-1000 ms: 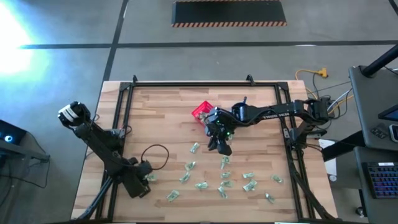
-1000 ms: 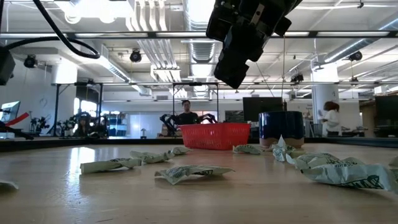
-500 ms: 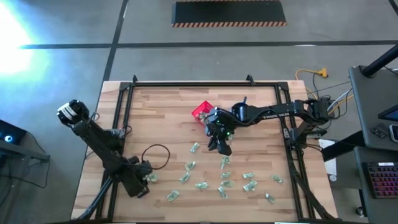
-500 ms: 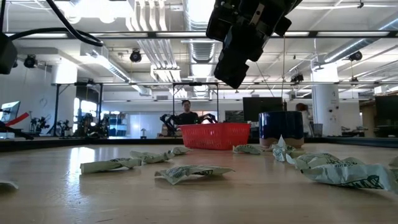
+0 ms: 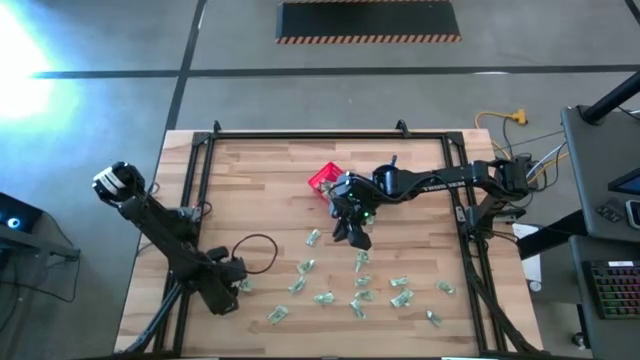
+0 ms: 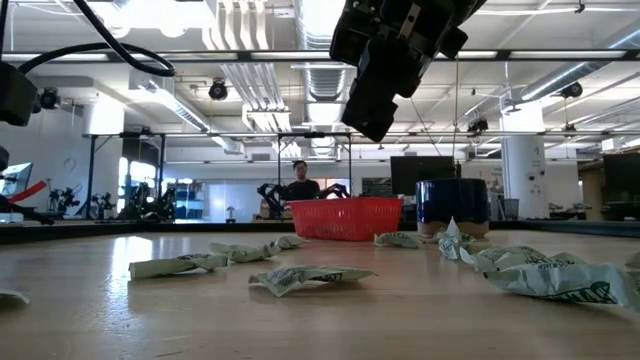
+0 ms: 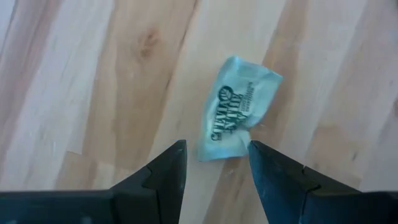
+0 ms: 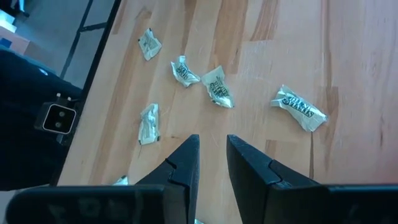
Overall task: Pick and place Stevia / Truvia into bins
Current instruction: Put the stevia packet into the red basket
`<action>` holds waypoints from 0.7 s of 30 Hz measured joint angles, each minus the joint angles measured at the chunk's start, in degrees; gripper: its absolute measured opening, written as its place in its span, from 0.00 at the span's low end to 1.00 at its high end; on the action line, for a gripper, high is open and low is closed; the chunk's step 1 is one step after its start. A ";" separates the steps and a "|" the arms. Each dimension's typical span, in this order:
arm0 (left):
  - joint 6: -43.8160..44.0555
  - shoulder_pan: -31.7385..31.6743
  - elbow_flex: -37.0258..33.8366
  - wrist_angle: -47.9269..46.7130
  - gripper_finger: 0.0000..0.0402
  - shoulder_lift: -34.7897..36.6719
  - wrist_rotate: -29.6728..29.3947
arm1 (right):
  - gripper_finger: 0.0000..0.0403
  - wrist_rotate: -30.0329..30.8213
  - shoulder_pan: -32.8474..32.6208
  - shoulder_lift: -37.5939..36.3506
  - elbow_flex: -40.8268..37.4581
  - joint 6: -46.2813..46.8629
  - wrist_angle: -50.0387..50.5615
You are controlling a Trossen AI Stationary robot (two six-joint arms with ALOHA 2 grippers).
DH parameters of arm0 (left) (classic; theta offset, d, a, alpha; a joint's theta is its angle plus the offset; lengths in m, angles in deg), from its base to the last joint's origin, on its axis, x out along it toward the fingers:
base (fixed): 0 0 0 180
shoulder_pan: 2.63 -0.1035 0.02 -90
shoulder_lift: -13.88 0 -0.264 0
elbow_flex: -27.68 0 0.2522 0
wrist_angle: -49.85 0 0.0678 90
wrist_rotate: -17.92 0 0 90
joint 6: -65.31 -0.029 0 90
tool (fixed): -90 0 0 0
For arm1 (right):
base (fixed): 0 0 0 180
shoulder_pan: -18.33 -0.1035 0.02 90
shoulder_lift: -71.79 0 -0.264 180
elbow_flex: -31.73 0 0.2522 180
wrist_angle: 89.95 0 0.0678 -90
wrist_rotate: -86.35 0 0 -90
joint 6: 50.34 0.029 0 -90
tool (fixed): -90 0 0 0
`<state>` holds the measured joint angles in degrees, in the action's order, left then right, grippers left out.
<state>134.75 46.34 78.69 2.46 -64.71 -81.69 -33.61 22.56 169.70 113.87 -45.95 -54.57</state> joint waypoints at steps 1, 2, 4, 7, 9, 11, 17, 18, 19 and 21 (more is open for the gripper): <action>-0.55 0.00 -0.20 0.14 0.39 0.00 -0.02 | 0.18 0.00 0.02 0.00 -0.03 0.01 0.01; -1.32 0.00 -0.30 0.15 0.39 -0.01 -0.04 | 0.18 0.00 0.00 0.00 -0.04 0.01 -0.01; -3.24 -0.03 -0.37 0.40 0.39 -0.02 -0.14 | 0.18 0.00 0.02 0.00 -0.04 0.01 -0.01; -5.79 -0.24 -0.41 0.81 0.39 0.00 -0.24 | 0.18 0.00 0.00 0.02 -0.04 0.15 -0.04; -7.00 -0.26 -0.62 1.63 0.39 -0.02 -0.30 | 0.18 0.00 0.01 0.04 -0.04 0.15 -0.04; -7.23 -0.28 -0.93 2.27 0.39 -0.02 -0.32 | 0.18 0.00 0.02 0.04 -0.05 0.15 -0.04; -7.41 -0.28 -1.77 2.33 0.39 -0.02 -0.31 | 0.18 0.00 0.02 0.07 -0.57 -0.05 -0.16; -7.40 -0.27 -2.05 2.42 0.39 -0.02 -0.36 | 0.18 0.00 0.01 0.07 -0.74 -0.05 -0.26; -7.36 -0.28 -2.21 2.77 0.38 0.00 -0.35 | 0.18 0.00 0.02 0.07 -0.95 -0.04 -0.40; -7.36 -0.26 -2.78 3.50 0.37 -0.02 -0.42 | 0.18 0.00 0.00 0.07 -1.39 0.12 -0.74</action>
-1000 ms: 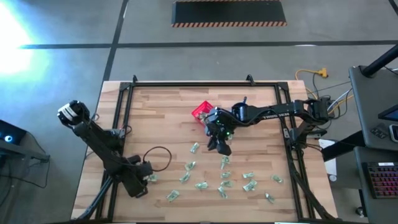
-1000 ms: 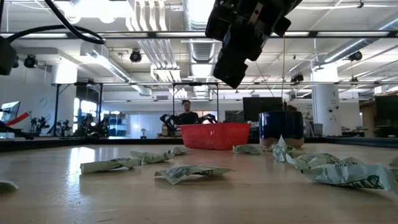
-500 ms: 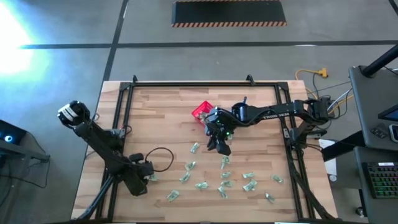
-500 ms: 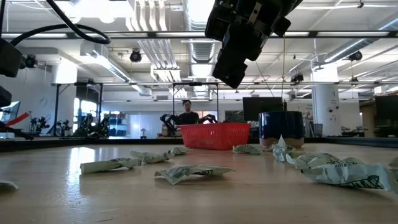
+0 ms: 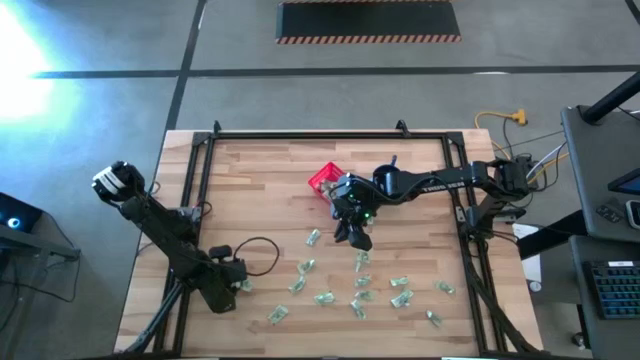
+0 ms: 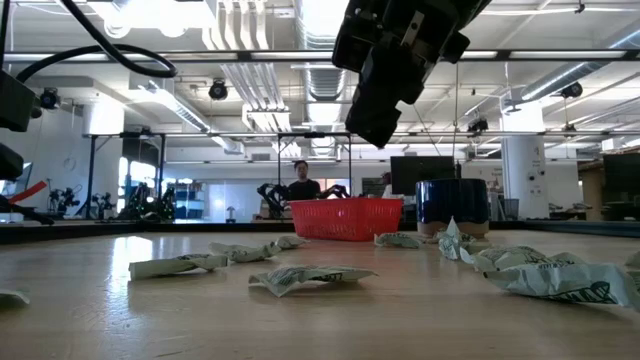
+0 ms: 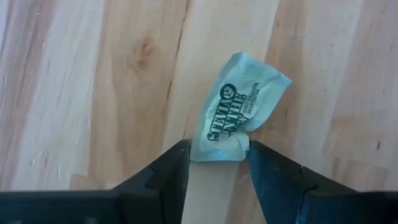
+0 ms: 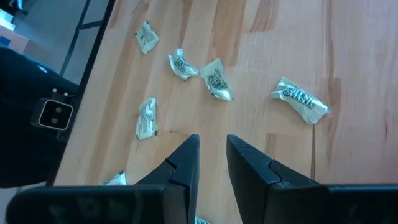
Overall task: Pick and place Stevia / Truvia into bins
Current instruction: Put the stevia packet into the red basket
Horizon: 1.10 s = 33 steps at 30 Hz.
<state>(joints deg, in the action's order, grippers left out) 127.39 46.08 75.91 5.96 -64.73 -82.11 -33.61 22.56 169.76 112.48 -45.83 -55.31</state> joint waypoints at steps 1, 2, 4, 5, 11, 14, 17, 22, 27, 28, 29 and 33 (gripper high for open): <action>0.04 0.00 -0.05 0.06 0.36 -0.21 0.00 | 0.18 0.00 0.00 0.00 -0.10 0.00 -0.12; 0.06 0.00 -0.05 0.06 0.35 -0.57 -0.03 | 0.18 0.00 0.01 0.00 -0.19 0.03 -0.18; 0.09 0.00 -0.05 -0.03 0.33 -0.91 -0.04 | 0.18 0.00 0.01 0.00 -0.43 0.20 -0.23; 0.10 0.00 -0.05 -0.08 0.32 -1.00 -0.07 | 0.18 0.00 0.00 0.00 -0.55 0.28 -0.23; 0.42 -0.02 -0.16 -0.46 0.20 -1.03 -0.17 | 0.18 0.00 0.00 0.00 -0.80 0.42 -0.25; 0.57 -0.28 -0.12 -0.29 0.12 -1.03 0.00 | 0.18 0.00 0.02 0.00 -0.82 0.44 -0.25; 0.57 -0.48 0.15 0.06 0.04 -0.96 -0.04 | 0.18 0.00 0.02 0.00 -0.82 0.44 -0.24; 0.66 -1.33 0.91 0.06 0.01 -0.96 -0.63 | 0.18 0.00 0.02 0.00 -0.82 0.50 -0.23; 0.55 -3.57 2.89 0.60 0.01 0.14 -6.54 | 0.18 0.00 0.02 0.00 -0.82 0.88 -0.23; 0.50 -4.13 3.26 0.65 0.01 0.58 -8.18 | 0.18 0.00 0.02 0.00 -0.82 0.93 -0.22; 0.50 -4.77 3.58 0.60 0.01 1.04 -9.73 | 0.18 0.00 0.02 0.00 -0.82 1.16 -0.17; 0.08 -8.52 4.16 0.36 0.01 3.80 -15.94 | 0.18 0.00 0.02 0.00 -0.63 1.56 -0.06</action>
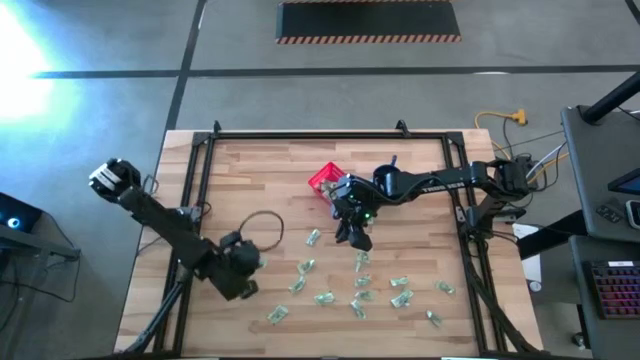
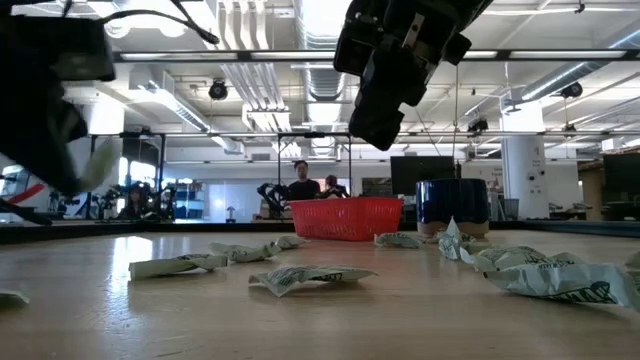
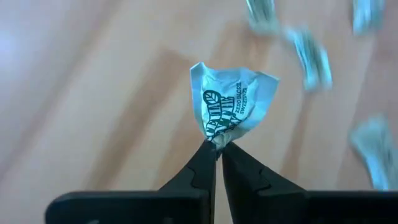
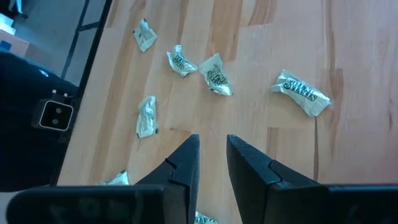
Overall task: Pick and place Stevia / Truvia into bins
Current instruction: Put the stevia packet into the red basket
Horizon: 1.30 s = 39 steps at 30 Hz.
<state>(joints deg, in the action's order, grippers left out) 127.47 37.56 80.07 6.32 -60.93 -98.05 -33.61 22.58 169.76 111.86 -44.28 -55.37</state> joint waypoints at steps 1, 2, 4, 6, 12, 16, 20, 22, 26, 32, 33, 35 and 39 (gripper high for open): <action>-0.02 -1.03 0.00 -0.13 0.01 0.88 -1.02 | 0.18 0.00 0.00 -0.06 0.19 0.02 0.18; -0.15 -2.13 0.00 -0.15 0.01 1.74 -1.97 | 0.18 0.00 0.00 -0.22 0.31 0.01 0.51; -1.84 -4.49 0.00 -0.13 0.01 3.51 -3.77 | 0.18 0.00 0.00 -0.66 0.69 -0.02 1.41; -4.70 -6.97 0.00 0.16 0.01 5.21 -5.84 | 0.18 0.00 0.00 -1.54 0.68 -0.02 2.13; -18.56 -16.97 -0.02 7.22 0.01 7.68 -10.41 | 0.18 1.63 0.02 -5.12 0.61 -0.47 6.06; -31.21 -24.76 -0.22 19.92 0.01 6.64 -8.78 | 0.18 3.44 0.02 -7.75 0.52 -0.68 8.47; -41.25 -32.09 0.07 33.08 0.01 3.87 -3.58 | 0.18 4.93 0.02 -9.84 0.03 -0.23 10.10; -44.12 -35.47 0.80 37.13 0.01 1.98 -0.95 | 0.18 6.04 0.00 -10.96 -0.31 0.40 10.94; -47.38 -41.26 4.43 39.36 0.01 -2.63 4.26 | 0.18 8.69 0.00 -13.34 -1.66 2.50 12.44; -51.58 -46.59 12.14 39.04 0.01 -12.19 12.75 | 0.18 12.01 -0.31 -18.38 -6.64 7.65 12.44; -52.09 -47.17 13.64 38.86 0.01 -13.99 13.65 | 0.18 12.31 -0.53 -19.31 -7.65 8.75 12.48; -52.53 -48.31 16.79 36.76 0.01 -17.28 14.75 | 0.18 12.61 -0.88 -21.25 -9.53 11.10 11.99; -52.65 -50.41 23.30 30.13 0.01 -23.58 15.22 | 0.18 14.80 -2.18 -25.42 -13.38 15.86 11.79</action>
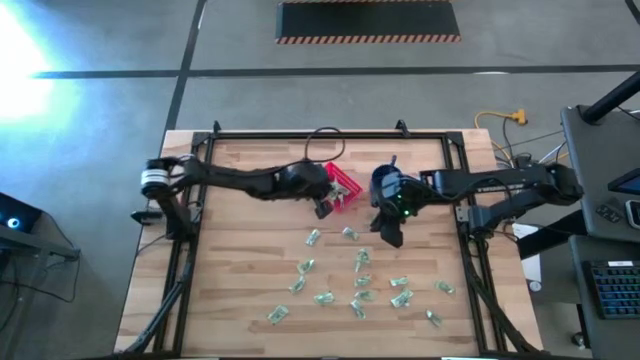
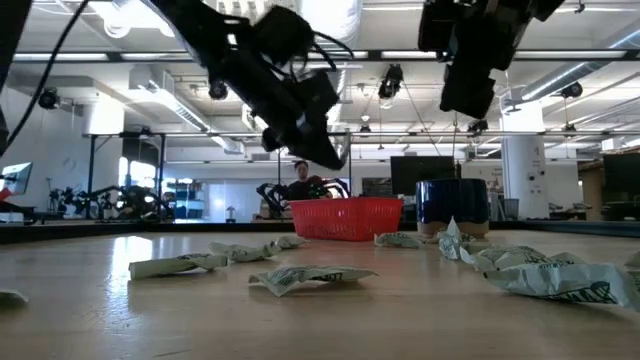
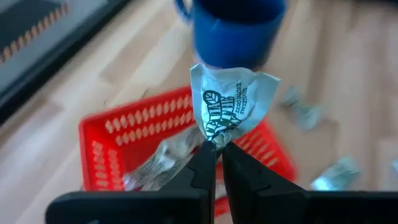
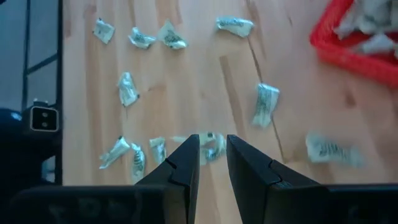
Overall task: Pick and place Stevia / Truvia into bins
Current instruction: Put the stevia packet into the red basket
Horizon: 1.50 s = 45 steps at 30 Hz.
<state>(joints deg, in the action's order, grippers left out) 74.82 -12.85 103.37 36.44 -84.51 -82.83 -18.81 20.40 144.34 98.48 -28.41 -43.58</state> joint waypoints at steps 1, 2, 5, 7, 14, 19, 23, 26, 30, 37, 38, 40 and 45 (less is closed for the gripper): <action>0.00 -0.49 1.62 -2.09 0.01 -1.40 0.02 | 0.18 0.61 -0.49 -1.07 -0.90 1.11 0.05; -0.02 -0.93 3.08 -3.80 0.01 -2.45 0.00 | 0.18 0.89 -0.94 -2.12 -1.80 2.18 0.14; -1.73 -2.08 6.61 -9.06 0.01 -4.43 -0.01 | 0.18 2.68 -2.75 -5.20 -4.34 5.56 -0.21; -4.07 -2.56 8.07 -10.49 0.02 -5.04 0.00 | 0.18 4.12 -4.09 -7.08 -6.13 7.86 -0.17; -11.62 -2.96 10.76 -11.76 0.16 -4.84 0.16 | 0.18 7.88 -7.32 -11.48 -10.19 13.59 -0.08; -11.66 -2.95 11.65 -12.81 0.32 -4.63 0.18 | 0.18 7.87 -7.58 -12.08 -11.53 14.90 -0.06; -11.11 -2.84 13.39 -19.43 0.41 -4.19 0.20 | 0.18 7.26 -8.10 -12.06 -12.51 16.16 0.78; -9.90 -2.42 15.40 -25.60 0.43 -2.96 1.01 | 0.18 5.50 -9.16 -12.06 -12.75 16.54 3.96; -9.86 -1.47 15.17 -29.95 0.44 1.05 2.74 | 0.18 2.82 -11.38 -12.13 -12.62 17.09 9.22; -9.04 0.68 12.53 -32.50 0.44 10.19 2.62 | 0.18 -1.51 -19.83 -12.75 -12.54 26.39 17.40; -8.41 0.80 12.30 -32.61 0.44 11.26 2.21 | 0.18 -1.51 -21.43 -12.89 -12.54 28.79 18.01; -8.28 0.96 11.20 -33.15 0.44 13.50 1.51 | 0.18 -1.48 -24.64 -12.98 -12.54 33.82 18.24; -6.78 0.96 7.95 -32.64 0.44 17.84 -0.35 | 0.18 -1.40 -32.90 -12.55 -12.54 47.84 18.41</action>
<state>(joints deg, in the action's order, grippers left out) 68.04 -11.88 111.33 3.81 -66.68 -83.17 -20.21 -12.50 131.79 85.94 19.42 -25.18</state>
